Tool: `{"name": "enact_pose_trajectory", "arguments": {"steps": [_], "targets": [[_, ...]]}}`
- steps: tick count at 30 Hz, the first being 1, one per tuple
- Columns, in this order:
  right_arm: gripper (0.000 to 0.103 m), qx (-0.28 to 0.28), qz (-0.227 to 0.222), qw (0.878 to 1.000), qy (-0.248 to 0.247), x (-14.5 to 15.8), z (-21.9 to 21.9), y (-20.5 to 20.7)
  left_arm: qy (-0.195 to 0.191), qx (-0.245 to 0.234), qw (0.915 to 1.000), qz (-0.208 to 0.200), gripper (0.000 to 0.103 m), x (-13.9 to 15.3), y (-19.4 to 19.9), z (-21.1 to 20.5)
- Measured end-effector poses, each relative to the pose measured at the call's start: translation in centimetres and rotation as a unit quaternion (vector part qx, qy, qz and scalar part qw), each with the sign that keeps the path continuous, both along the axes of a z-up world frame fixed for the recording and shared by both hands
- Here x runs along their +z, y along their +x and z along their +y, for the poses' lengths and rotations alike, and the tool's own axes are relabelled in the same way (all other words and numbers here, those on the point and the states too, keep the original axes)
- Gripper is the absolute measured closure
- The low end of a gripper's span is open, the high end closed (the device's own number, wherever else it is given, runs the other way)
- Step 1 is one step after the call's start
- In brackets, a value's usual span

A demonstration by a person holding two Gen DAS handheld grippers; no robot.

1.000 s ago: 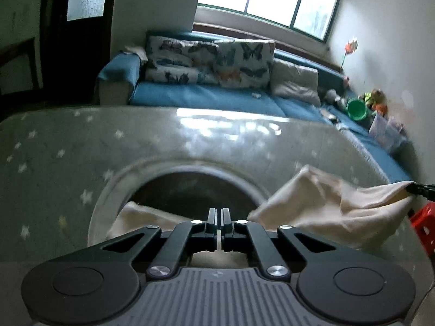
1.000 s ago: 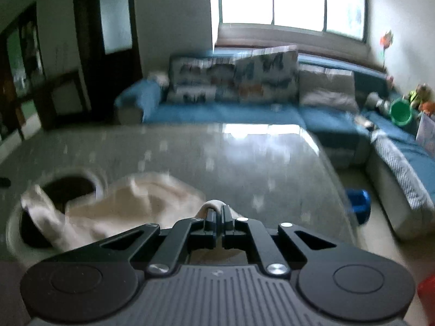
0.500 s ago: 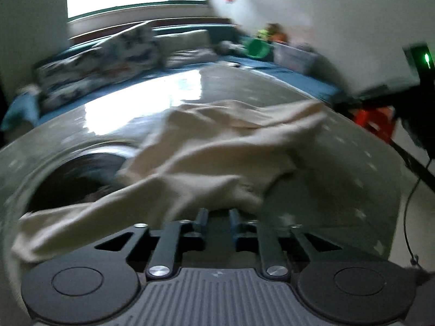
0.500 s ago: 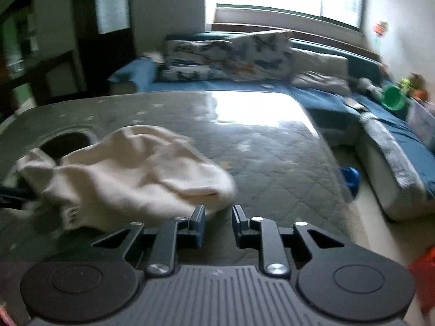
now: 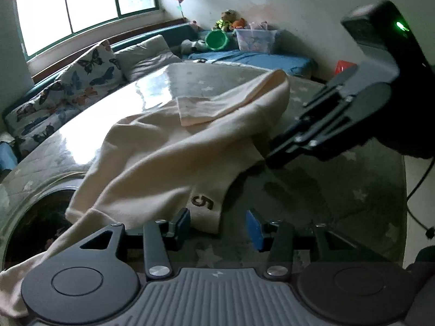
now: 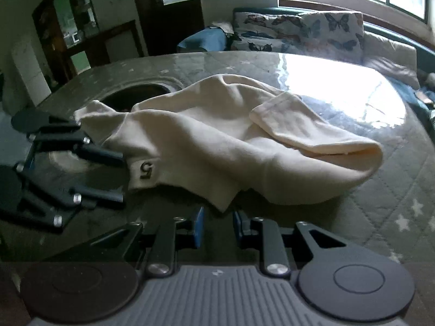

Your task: Fold clothes

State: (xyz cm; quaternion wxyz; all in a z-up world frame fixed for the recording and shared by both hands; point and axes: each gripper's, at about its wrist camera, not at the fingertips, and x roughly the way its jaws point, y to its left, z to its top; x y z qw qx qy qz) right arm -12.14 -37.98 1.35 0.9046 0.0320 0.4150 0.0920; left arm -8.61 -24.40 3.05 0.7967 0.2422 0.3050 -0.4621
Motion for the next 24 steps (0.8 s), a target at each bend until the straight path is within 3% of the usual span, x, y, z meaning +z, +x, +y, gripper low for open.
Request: {"name": "enact_pose_trajectory", "arguments": {"steps": [1,4,6,9,16,24], "targets": [[0.079,-0.001,-0.002,1.000,0.001,-0.2,0.1,0.2,0.003,0.001,1.0000,0.000,0.067,-0.3,0.1,-0.2],[0.080,-0.007,-0.007,1.000,0.004,-0.8,0.4,0.6,0.009,0.006,0.9999,0.002,0.080,-1.0,0.5,-0.3],[0.089,-0.015,-0.009,1.000,0.002,-1.2,0.5,0.9,0.011,0.012,0.9999,-0.001,0.089,-1.2,0.8,-0.3],[0.098,-0.016,-0.015,1.000,0.007,-1.2,0.4,0.8,0.006,0.019,0.9998,0.004,0.094,-1.1,1.2,0.1],[0.099,0.005,-0.028,0.999,0.029,0.9,0.7,-1.3,-0.025,0.024,0.9988,0.033,0.098,0.5,1.5,1.9],[0.099,0.077,-0.022,0.996,0.032,5.0,2.4,-6.1,-0.070,-0.027,0.9942,0.077,0.098,4.4,-1.2,5.6]]}}
